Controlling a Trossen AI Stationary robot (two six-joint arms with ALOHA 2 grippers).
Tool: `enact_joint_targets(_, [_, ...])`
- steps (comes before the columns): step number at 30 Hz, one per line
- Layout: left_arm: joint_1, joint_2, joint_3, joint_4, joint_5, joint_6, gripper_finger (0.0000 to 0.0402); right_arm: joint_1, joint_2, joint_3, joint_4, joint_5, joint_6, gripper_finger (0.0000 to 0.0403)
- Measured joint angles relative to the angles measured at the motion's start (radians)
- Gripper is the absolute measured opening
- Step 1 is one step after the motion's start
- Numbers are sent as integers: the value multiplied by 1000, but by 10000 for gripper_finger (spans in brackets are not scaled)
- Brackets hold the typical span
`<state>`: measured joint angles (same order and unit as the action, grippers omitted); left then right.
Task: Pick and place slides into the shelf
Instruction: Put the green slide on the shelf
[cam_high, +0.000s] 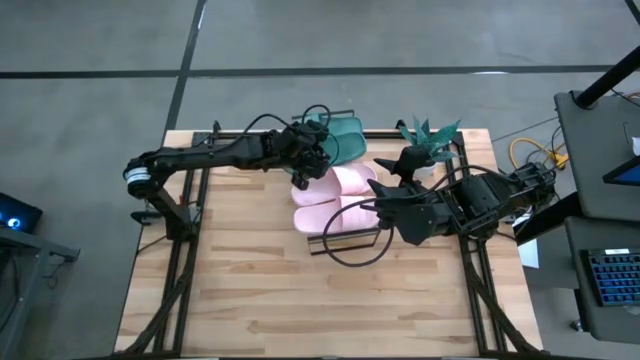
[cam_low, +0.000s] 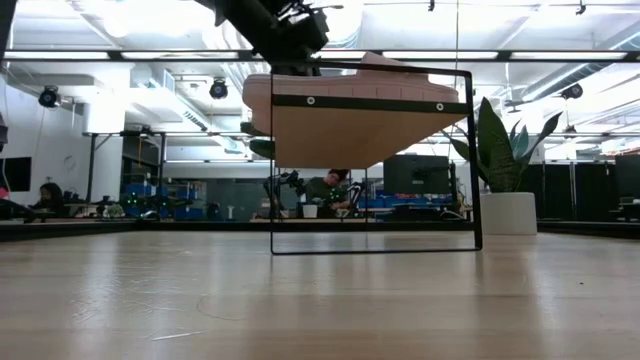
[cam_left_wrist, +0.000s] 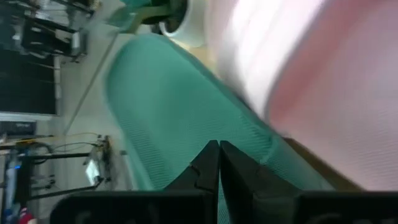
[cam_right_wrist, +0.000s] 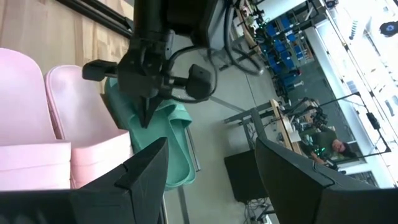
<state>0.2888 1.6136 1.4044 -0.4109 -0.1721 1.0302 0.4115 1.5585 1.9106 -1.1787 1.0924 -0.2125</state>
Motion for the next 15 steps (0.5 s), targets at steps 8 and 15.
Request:
enact_joint_targets(8, [4,3,1,-25,44,-2,0,0,0,0,0,0,3,231])
enact_joint_targets(15, [3,-44,59,-33,42,30,0,0,0,0,-1,0,3,231])
